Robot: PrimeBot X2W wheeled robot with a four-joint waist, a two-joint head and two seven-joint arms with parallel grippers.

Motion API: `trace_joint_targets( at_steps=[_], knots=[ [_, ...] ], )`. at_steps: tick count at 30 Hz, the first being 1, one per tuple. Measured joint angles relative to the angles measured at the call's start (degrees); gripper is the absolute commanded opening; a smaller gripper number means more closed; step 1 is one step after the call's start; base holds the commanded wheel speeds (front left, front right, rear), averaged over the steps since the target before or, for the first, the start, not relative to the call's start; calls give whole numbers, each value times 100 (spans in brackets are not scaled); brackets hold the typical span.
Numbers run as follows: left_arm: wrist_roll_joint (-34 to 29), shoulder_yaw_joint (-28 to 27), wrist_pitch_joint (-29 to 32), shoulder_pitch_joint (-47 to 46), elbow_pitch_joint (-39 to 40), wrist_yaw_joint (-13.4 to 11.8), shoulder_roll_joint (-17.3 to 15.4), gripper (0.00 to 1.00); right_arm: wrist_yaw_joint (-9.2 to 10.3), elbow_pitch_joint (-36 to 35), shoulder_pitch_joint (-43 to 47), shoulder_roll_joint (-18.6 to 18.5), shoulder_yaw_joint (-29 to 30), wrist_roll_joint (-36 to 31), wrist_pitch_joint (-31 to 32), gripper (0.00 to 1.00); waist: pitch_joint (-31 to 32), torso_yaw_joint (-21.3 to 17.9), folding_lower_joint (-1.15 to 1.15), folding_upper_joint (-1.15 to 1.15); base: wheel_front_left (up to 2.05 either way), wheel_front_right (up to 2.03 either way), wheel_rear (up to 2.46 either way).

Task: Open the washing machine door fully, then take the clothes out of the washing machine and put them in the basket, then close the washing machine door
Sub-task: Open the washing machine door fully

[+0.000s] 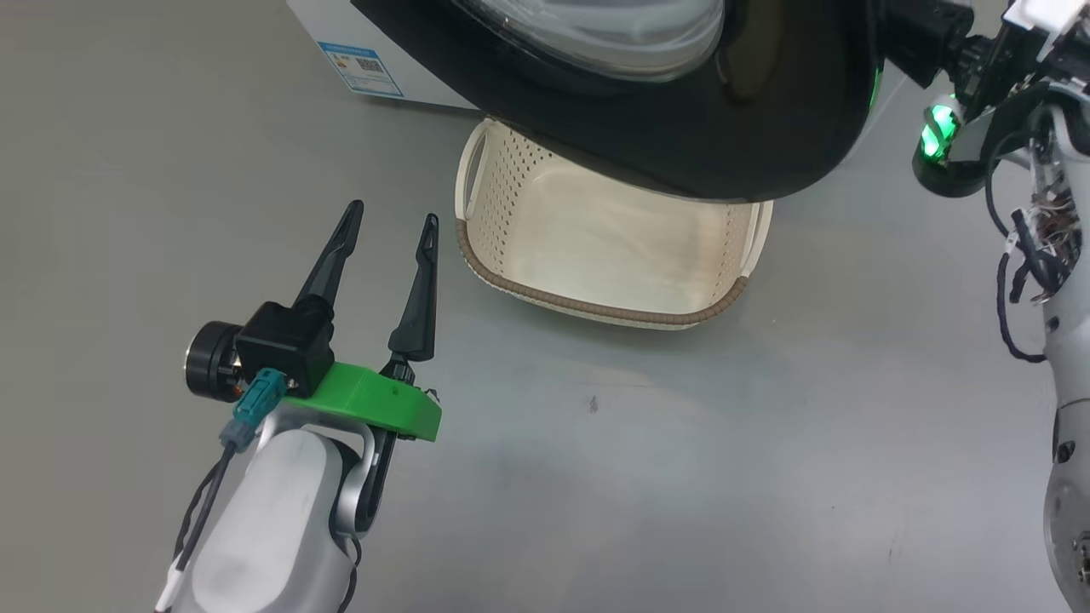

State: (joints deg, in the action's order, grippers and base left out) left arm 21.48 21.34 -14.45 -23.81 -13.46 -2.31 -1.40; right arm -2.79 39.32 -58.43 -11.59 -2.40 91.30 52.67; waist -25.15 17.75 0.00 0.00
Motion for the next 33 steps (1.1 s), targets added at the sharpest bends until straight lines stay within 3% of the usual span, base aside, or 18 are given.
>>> trace_joint_targets(
  at_steps=[13,33],
  knots=[
    [-16,-33,0,304,-198,-18,-1,100,-229,-54,820,410,-171,148,240,0,516,71,0,0,0,0,0],
    [-192,-13,0,727,-466,-22,-10,100,-365,-194,1988,773,-610,434,444,0,1263,392,0,0,0,0,0]
  ],
)
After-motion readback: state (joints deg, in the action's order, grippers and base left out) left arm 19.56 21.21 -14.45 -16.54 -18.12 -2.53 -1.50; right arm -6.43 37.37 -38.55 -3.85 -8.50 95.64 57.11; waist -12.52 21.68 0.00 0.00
